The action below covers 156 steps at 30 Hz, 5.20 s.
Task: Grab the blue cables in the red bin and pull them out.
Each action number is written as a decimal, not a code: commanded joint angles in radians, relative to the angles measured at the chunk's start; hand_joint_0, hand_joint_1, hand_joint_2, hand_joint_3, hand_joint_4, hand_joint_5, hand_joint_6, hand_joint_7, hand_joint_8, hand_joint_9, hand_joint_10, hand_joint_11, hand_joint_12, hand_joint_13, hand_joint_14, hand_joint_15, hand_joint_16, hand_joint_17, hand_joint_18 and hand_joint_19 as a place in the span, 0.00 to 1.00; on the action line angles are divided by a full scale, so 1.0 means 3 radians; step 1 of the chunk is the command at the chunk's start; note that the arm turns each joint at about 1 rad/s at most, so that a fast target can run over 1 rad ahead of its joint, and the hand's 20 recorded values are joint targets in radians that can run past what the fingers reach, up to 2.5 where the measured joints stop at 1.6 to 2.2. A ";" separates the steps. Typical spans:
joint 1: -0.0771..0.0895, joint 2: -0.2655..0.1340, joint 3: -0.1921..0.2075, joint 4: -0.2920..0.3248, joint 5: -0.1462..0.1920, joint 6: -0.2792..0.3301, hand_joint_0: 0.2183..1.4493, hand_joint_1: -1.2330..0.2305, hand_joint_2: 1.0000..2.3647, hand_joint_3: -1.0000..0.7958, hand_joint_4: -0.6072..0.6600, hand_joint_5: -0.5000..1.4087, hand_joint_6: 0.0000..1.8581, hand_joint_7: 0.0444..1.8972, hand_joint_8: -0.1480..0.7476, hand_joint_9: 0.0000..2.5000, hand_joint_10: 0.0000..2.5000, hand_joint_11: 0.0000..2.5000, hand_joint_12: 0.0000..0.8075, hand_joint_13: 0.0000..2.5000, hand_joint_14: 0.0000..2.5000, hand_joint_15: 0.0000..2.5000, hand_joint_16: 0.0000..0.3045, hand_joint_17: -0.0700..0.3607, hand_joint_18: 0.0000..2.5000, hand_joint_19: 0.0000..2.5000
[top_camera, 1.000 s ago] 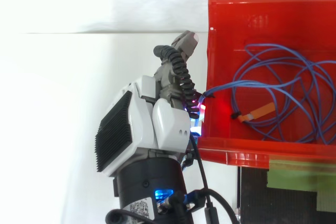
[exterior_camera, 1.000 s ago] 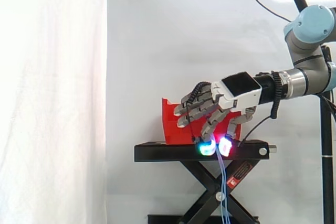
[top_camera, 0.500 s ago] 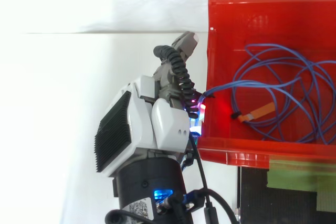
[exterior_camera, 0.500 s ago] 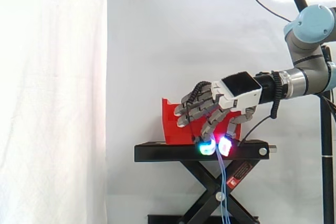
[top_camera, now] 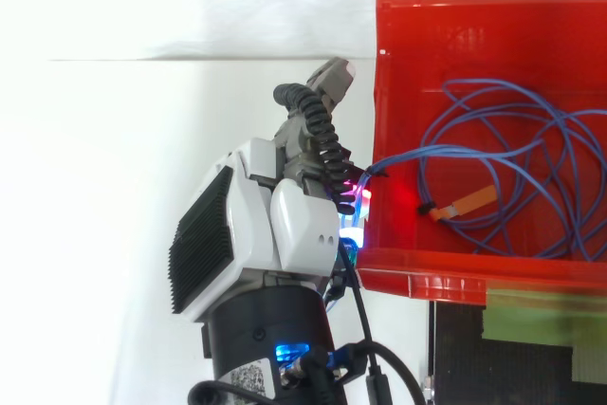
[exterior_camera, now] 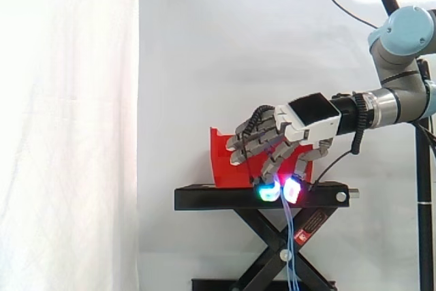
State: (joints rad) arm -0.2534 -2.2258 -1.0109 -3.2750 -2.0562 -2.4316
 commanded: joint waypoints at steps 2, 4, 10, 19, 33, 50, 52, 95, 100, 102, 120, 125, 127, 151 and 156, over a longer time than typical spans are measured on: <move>0.0001 0.0000 0.0000 0.0005 0.0002 -0.0002 0.42 0.16 0.00 0.00 0.50 0.79 0.11 0.44 0.42 0.23 0.00 0.05 0.42 0.18 0.00 0.08 0.15 0.41 0.16 0.12; 0.0001 0.0000 0.0000 0.0010 -0.0003 -0.0002 0.41 0.17 0.00 0.00 0.51 0.80 0.10 0.45 0.42 0.24 0.00 0.04 0.43 0.18 0.00 0.08 0.16 0.41 0.16 0.12; 0.0001 0.0000 0.0000 0.0000 -0.0003 -0.0002 0.40 0.17 0.00 0.00 0.52 0.81 0.07 0.46 0.43 0.23 0.00 0.04 0.43 0.18 0.00 0.08 0.16 0.41 0.16 0.12; 0.0001 0.0000 0.0000 0.0000 -0.0003 -0.0002 0.39 0.18 0.00 0.00 0.53 0.81 0.04 0.47 0.43 0.24 0.00 0.05 0.43 0.18 0.00 0.08 0.16 0.42 0.16 0.12; 0.0001 0.0000 0.0000 0.0000 0.0002 -0.0038 0.40 0.18 0.00 0.00 0.53 0.84 0.06 0.48 0.43 0.25 0.00 0.04 0.43 0.18 0.00 0.08 0.16 0.41 0.17 0.12; 0.0001 0.0000 0.0000 0.0000 -0.0003 -0.0068 0.39 0.18 0.00 0.00 0.54 0.84 0.03 0.48 0.44 0.25 0.00 0.04 0.43 0.19 0.00 0.08 0.16 0.42 0.17 0.12; 0.0001 0.0000 0.0000 0.0000 -0.0003 -0.0068 0.39 0.19 0.00 0.00 0.54 0.85 0.03 0.48 0.44 0.25 0.00 0.04 0.44 0.19 0.00 0.08 0.16 0.42 0.17 0.12; 0.0011 0.0000 0.0082 -0.0113 0.0002 0.0295 0.42 0.20 0.00 0.00 0.52 0.87 0.05 0.49 0.43 0.27 0.00 0.05 0.42 0.19 0.00 0.08 0.15 0.40 0.17 0.12; 0.0006 0.0000 0.0082 -0.0118 0.0002 0.0285 0.42 0.20 0.00 0.00 0.51 0.87 0.05 0.49 0.43 0.28 0.00 0.05 0.42 0.19 0.00 0.08 0.15 0.40 0.18 0.12; 0.0011 0.0000 0.0082 -0.0118 0.0002 0.0285 0.43 0.19 0.00 0.00 0.51 0.88 0.05 0.50 0.43 0.28 0.00 0.05 0.41 0.19 0.00 0.07 0.15 0.40 0.18 0.12; 0.0006 0.0000 0.0082 -0.0148 0.0002 0.0315 0.48 0.20 0.00 0.00 0.48 0.88 0.10 0.51 0.42 0.30 0.00 0.04 0.39 0.21 0.00 0.08 0.14 0.38 0.19 0.12; 0.0006 0.0000 0.0082 -0.0148 0.0002 0.0356 0.49 0.20 0.00 0.00 0.46 0.88 0.12 0.50 0.41 0.30 0.00 0.05 0.39 0.21 0.00 0.08 0.14 0.38 0.19 0.12; 0.0006 0.0005 0.0082 -0.0154 0.0002 0.0361 0.50 0.20 0.00 0.00 0.46 0.88 0.13 0.50 0.41 0.30 0.00 0.04 0.39 0.21 0.00 0.08 0.14 0.38 0.19 0.12; 0.0037 0.0005 0.0230 -0.0312 0.0012 0.2115 0.50 0.21 0.00 0.00 0.47 0.87 0.17 0.48 0.42 0.30 0.00 0.04 0.39 0.22 0.00 0.08 0.13 0.38 0.20 0.13; 0.0047 0.0005 0.0225 -0.0317 0.0002 0.2248 0.50 0.21 0.00 0.00 0.47 0.87 0.17 0.48 0.42 0.30 0.00 0.05 0.39 0.22 0.00 0.08 0.13 0.38 0.20 0.13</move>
State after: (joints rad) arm -0.2416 -2.2244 -0.9419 -3.3694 -2.0533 -1.7813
